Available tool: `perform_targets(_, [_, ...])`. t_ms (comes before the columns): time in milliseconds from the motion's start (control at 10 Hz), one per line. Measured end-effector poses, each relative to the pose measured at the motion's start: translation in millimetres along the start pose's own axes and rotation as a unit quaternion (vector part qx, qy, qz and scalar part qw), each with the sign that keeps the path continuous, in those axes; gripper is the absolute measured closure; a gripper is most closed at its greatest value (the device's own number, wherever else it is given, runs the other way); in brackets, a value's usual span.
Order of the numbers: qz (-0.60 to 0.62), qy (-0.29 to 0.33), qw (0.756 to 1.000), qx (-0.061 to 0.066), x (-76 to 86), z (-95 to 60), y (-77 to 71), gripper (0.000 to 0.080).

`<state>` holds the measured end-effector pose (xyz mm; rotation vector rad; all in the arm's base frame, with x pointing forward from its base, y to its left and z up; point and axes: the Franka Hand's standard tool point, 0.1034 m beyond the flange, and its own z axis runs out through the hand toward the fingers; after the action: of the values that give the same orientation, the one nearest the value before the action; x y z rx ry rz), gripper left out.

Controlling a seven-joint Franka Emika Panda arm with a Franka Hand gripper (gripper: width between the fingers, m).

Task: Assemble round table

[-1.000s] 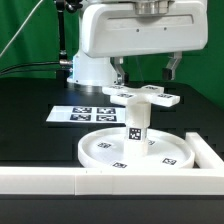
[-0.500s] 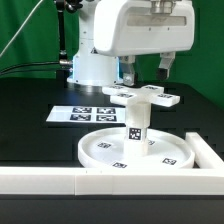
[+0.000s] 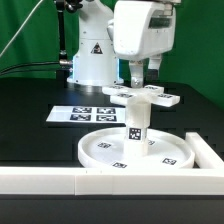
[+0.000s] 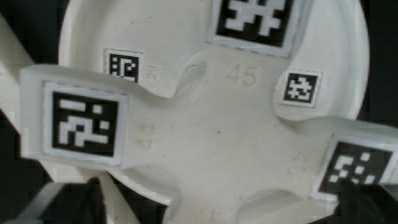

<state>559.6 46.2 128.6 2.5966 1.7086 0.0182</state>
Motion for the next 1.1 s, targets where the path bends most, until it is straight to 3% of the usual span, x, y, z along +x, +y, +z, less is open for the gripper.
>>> perform_targets(100, [-0.027,-0.002,1.0,-0.003,-0.8,-0.1,0.9,0.0151])
perform_targets(200, [-0.09,0.002,0.996,-0.014,0.2,0.0,2.6,0.0151])
perform_targets(400, [-0.156,-0.007,0.988,-0.019,1.7,1.8,-0.2,0.0151])
perform_targets(800, [-0.267,-0.024,0.963,-0.017,-4.9,8.1,-4.4,0.0151])
perform_targets(1100, [-0.265,-0.027,0.964,-0.01,-7.8,16.0,-6.8,0.0151])
